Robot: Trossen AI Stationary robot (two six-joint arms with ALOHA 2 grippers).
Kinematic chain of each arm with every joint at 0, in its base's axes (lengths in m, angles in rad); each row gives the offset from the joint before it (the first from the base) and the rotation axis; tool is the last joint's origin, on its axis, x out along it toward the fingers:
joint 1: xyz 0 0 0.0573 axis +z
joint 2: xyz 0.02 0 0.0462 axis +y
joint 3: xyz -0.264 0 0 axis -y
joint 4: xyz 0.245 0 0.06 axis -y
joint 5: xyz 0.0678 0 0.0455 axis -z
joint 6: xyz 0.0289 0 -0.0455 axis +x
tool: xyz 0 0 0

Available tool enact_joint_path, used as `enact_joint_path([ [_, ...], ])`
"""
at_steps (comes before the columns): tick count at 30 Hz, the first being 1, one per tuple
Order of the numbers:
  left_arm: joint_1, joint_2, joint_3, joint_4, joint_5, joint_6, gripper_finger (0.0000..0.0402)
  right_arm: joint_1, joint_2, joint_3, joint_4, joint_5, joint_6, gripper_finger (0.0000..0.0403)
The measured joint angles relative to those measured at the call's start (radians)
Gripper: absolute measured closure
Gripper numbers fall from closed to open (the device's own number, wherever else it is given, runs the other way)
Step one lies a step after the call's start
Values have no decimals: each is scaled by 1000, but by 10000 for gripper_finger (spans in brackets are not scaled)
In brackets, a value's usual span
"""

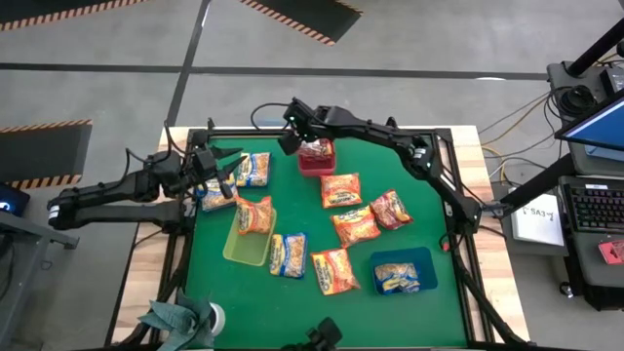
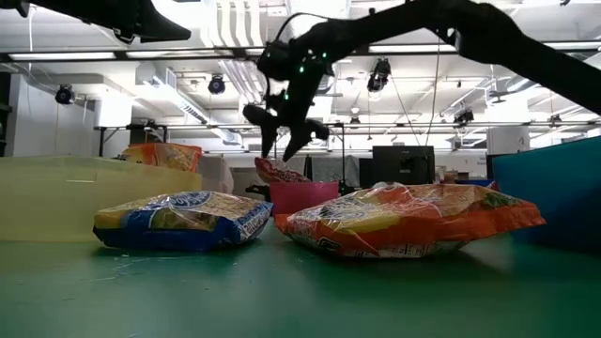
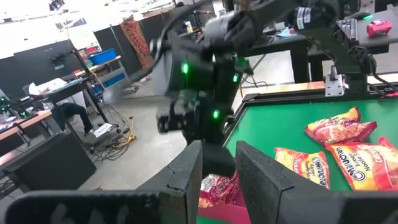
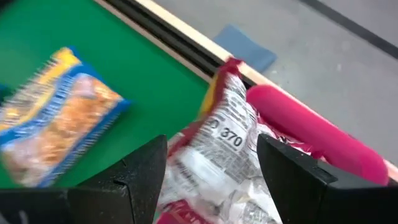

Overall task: Sort Maruchan noodles
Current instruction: Put the noodle pack into the red bin

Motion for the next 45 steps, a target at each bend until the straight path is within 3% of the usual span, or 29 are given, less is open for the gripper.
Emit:
enact_joint_path([
  [11, 0, 0, 0, 0, 0, 0, 320, 1, 36, -1, 7, 77, 8, 198],
  [23, 0, 0, 0, 0, 0, 0, 320, 1, 30, 0, 10, 74, -30, 386],
  [31, 0, 0, 0, -18, 0, 0, 320, 1, -42, 0, 24, -90, -70, 394],
  [45, 0, -63, 0, -88, 0, -17, 320, 4, -80, -12, 110, -196, -123, 394],
])
